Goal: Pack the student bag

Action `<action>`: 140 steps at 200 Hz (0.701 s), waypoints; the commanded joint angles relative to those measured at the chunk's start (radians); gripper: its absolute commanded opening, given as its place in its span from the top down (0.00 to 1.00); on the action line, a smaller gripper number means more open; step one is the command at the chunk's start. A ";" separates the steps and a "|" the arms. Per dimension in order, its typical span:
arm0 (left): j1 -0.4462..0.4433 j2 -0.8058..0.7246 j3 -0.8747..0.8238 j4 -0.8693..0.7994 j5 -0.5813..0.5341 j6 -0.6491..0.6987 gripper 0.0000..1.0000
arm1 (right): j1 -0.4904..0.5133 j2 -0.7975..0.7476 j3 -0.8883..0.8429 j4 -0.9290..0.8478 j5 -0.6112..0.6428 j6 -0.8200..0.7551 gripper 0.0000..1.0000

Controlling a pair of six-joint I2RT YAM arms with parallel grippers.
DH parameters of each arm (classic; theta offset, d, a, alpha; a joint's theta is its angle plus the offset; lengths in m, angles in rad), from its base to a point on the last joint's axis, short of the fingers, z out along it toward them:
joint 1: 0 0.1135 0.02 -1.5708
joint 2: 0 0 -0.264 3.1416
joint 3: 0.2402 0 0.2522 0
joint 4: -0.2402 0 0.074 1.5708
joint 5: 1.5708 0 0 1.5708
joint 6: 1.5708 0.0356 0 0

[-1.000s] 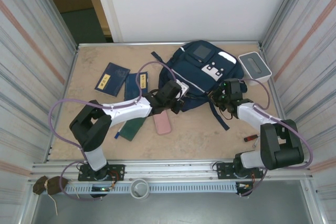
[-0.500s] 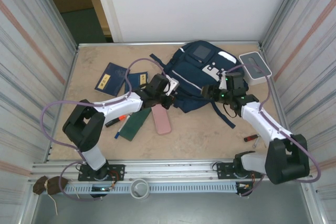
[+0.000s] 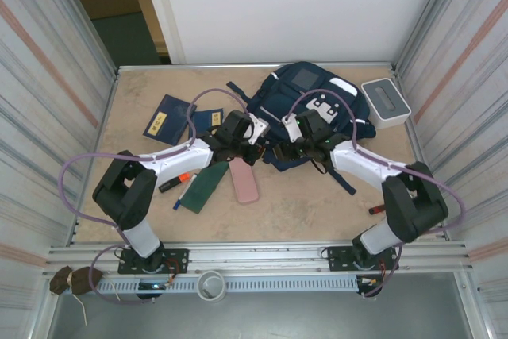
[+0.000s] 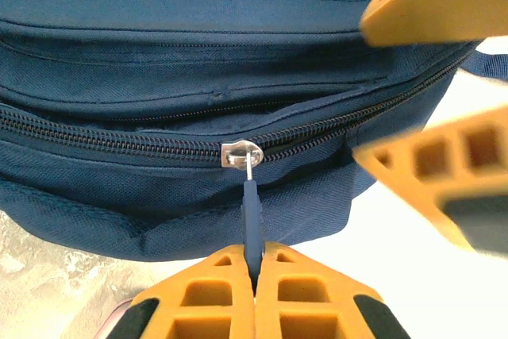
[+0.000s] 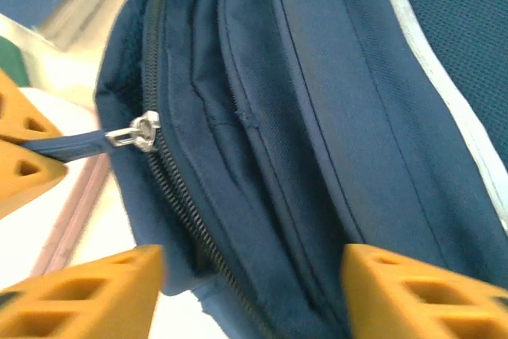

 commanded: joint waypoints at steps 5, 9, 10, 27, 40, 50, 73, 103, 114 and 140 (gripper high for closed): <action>0.012 -0.048 -0.004 0.005 -0.004 -0.005 1.00 | -0.005 0.010 0.028 -0.039 0.079 -0.035 0.71; 0.013 -0.049 -0.005 0.000 -0.017 -0.007 1.00 | -0.007 0.002 0.022 -0.044 0.086 -0.033 0.73; 0.014 -0.049 -0.004 -0.001 -0.019 -0.007 1.00 | -0.008 0.001 0.020 -0.044 0.086 -0.032 0.74; 0.033 -0.055 -0.006 -0.018 -0.066 -0.022 1.00 | -0.031 -0.050 -0.018 -0.059 0.084 -0.013 0.88; 0.052 -0.055 -0.008 -0.031 -0.098 -0.037 1.00 | -0.056 -0.093 -0.050 -0.070 0.076 0.006 0.95; 0.068 -0.057 -0.011 -0.037 -0.118 -0.048 1.00 | -0.077 -0.127 -0.072 -0.081 0.067 0.020 0.96; 0.089 -0.059 -0.021 -0.043 -0.169 -0.052 1.00 | -0.120 -0.188 -0.107 -0.093 0.027 0.045 0.97; 0.092 -0.056 -0.010 -0.071 -0.168 -0.037 1.00 | -0.165 -0.229 -0.110 -0.114 -0.030 0.097 0.94; 0.091 -0.065 -0.012 -0.064 -0.106 -0.042 1.00 | -0.166 -0.242 -0.104 -0.112 -0.063 0.101 0.87; 0.075 -0.110 -0.012 -0.041 0.040 -0.071 1.00 | -0.114 -0.296 -0.114 -0.044 -0.153 0.059 0.53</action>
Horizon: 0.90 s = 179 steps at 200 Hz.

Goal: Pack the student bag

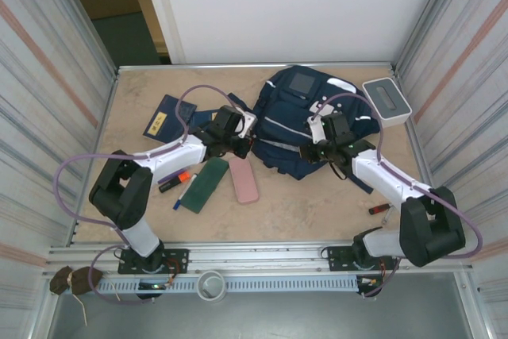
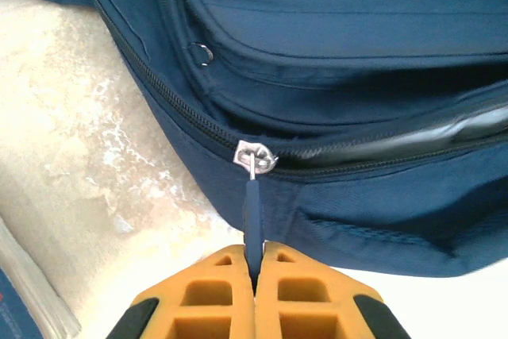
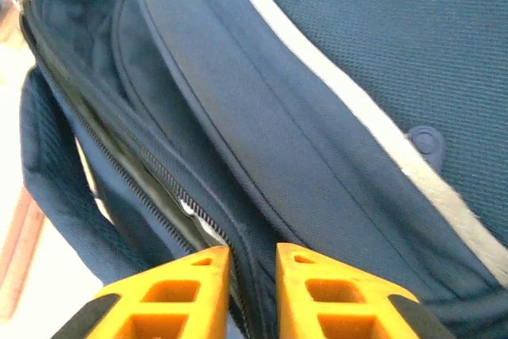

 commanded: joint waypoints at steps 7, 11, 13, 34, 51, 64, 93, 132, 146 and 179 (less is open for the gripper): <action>-0.014 -0.103 -0.009 -0.004 0.130 -0.035 1.00 | 0.055 -0.084 -0.003 0.073 -0.101 -0.025 0.45; -0.019 -0.109 -0.008 -0.003 0.140 -0.038 1.00 | 0.066 -0.085 -0.001 0.084 -0.104 -0.033 0.42; -0.020 -0.113 -0.008 -0.003 0.147 -0.040 1.00 | 0.071 -0.085 0.000 0.089 -0.106 -0.037 0.40; -0.035 -0.140 -0.011 -0.002 0.192 -0.060 1.00 | 0.113 -0.037 0.039 0.105 -0.124 -0.075 0.26; -0.045 -0.157 -0.015 -0.002 0.215 -0.070 1.00 | 0.145 0.032 0.070 0.117 -0.110 -0.105 0.19; -0.053 -0.167 -0.015 -0.005 0.222 -0.072 1.00 | 0.157 0.081 0.089 0.137 -0.123 -0.113 0.20; -0.055 -0.172 -0.012 -0.026 0.184 -0.072 1.00 | 0.167 0.136 0.092 0.163 -0.100 -0.109 0.57; -0.042 -0.173 -0.019 -0.067 0.014 -0.058 1.00 | 0.163 0.040 0.012 0.143 -0.081 -0.102 0.94; -0.014 -0.163 -0.018 -0.074 -0.026 -0.068 1.00 | 0.161 -0.005 -0.021 0.131 -0.092 -0.096 1.00; 0.055 -0.118 -0.005 -0.066 -0.057 -0.066 1.00 | 0.138 -0.091 -0.082 0.113 -0.147 -0.088 1.00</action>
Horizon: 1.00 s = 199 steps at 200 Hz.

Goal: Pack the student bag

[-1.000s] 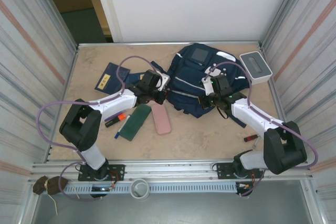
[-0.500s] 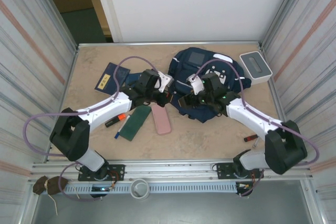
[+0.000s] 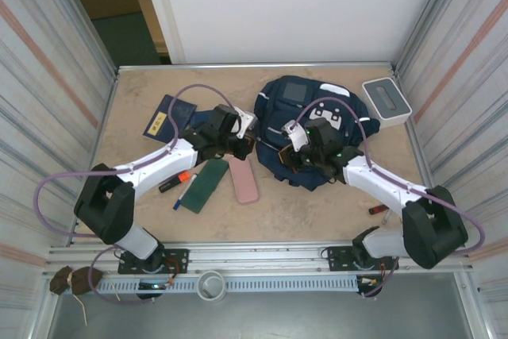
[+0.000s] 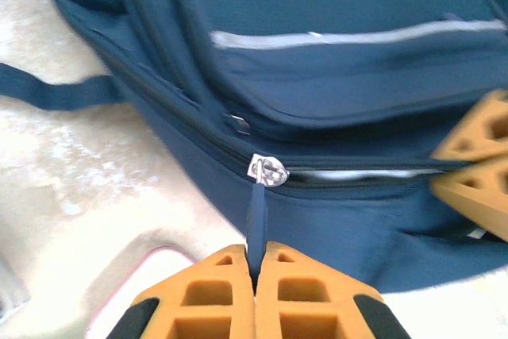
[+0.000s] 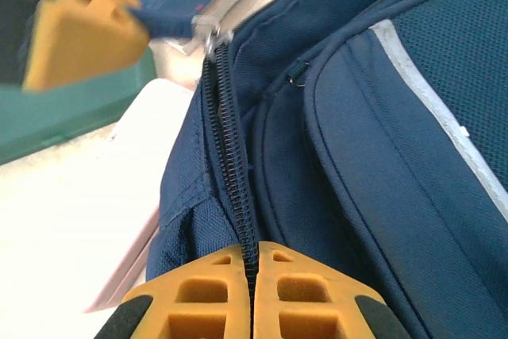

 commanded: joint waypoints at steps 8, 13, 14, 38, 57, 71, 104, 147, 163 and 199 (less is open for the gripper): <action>0.082 0.020 0.015 -0.008 -0.116 0.000 1.00 | -0.036 -0.086 -0.044 -0.040 -0.053 0.004 1.00; 0.090 0.028 0.017 -0.004 -0.120 0.002 1.00 | -0.044 -0.092 -0.048 -0.041 -0.068 0.005 1.00; 0.093 0.030 0.019 -0.003 -0.121 0.002 1.00 | -0.046 -0.093 -0.049 -0.040 -0.072 0.005 1.00; 0.132 0.082 0.050 0.010 -0.127 0.008 1.00 | -0.078 -0.118 -0.064 -0.025 -0.145 0.021 1.00; 0.154 0.140 0.097 0.015 -0.126 0.008 1.00 | -0.100 -0.127 -0.064 -0.012 -0.204 0.031 1.00; 0.160 0.187 0.136 0.017 -0.136 0.010 1.00 | -0.118 -0.132 -0.058 -0.009 -0.250 0.036 1.00; 0.171 0.308 0.231 0.044 -0.143 -0.005 1.00 | -0.156 -0.114 -0.024 -0.019 -0.379 0.044 1.00; 0.174 0.418 0.322 0.117 -0.120 -0.037 1.00 | -0.159 -0.039 0.034 -0.073 -0.436 0.016 1.00; 0.174 0.433 0.349 0.103 -0.113 -0.032 1.00 | -0.158 -0.018 0.055 -0.089 -0.409 0.028 1.00; 0.175 0.297 0.238 0.102 -0.081 -0.034 0.75 | -0.150 0.060 0.147 -0.150 -0.243 0.127 1.00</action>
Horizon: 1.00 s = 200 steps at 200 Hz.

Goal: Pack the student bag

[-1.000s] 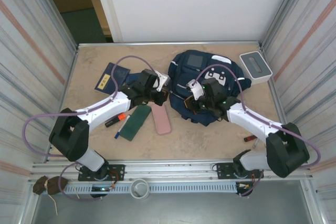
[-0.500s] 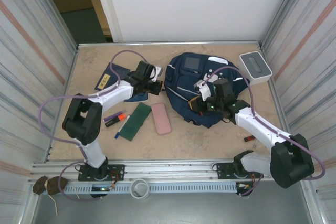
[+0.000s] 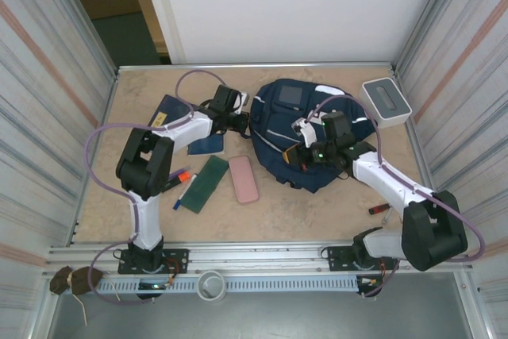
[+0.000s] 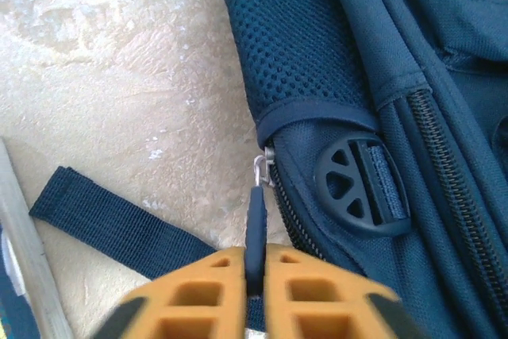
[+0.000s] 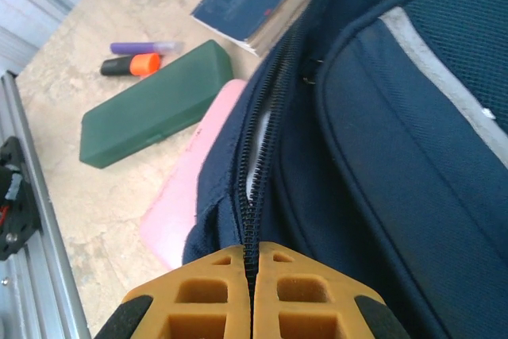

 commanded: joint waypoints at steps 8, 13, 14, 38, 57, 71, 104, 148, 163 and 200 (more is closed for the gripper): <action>0.018 -0.181 -0.119 0.054 0.038 -0.019 0.70 | 0.004 0.071 0.120 -0.051 0.095 0.103 1.00; 0.018 -0.214 -0.151 0.065 0.060 -0.024 0.67 | 0.007 0.089 0.137 -0.058 0.104 0.117 1.00; 0.018 -0.221 -0.158 0.069 0.064 -0.025 0.66 | 0.007 0.093 0.141 -0.058 0.105 0.120 0.99; 0.018 -0.357 -0.288 0.089 0.125 -0.081 0.58 | 0.010 0.173 0.219 -0.073 0.122 0.197 0.93; 0.015 -0.433 -0.366 0.095 0.183 -0.170 0.56 | 0.033 0.227 0.256 -0.079 0.137 0.226 0.91; 0.001 -0.471 -0.403 0.072 0.182 -0.226 0.52 | 0.069 0.262 0.274 -0.102 0.187 0.216 0.88; -0.046 -0.505 -0.434 0.001 0.146 -0.258 0.44 | 0.098 0.300 0.311 -0.209 0.310 0.183 0.67; -0.085 -0.485 -0.435 -0.015 0.127 -0.261 0.40 | 0.062 0.213 0.271 -0.225 0.462 0.109 0.49; -0.093 -0.471 -0.431 -0.018 0.118 -0.257 0.40 | 0.069 0.233 0.288 -0.245 0.570 0.052 0.44; -0.101 -0.447 -0.441 -0.018 0.104 -0.247 0.39 | 0.117 0.363 0.372 -0.300 0.717 -0.095 0.21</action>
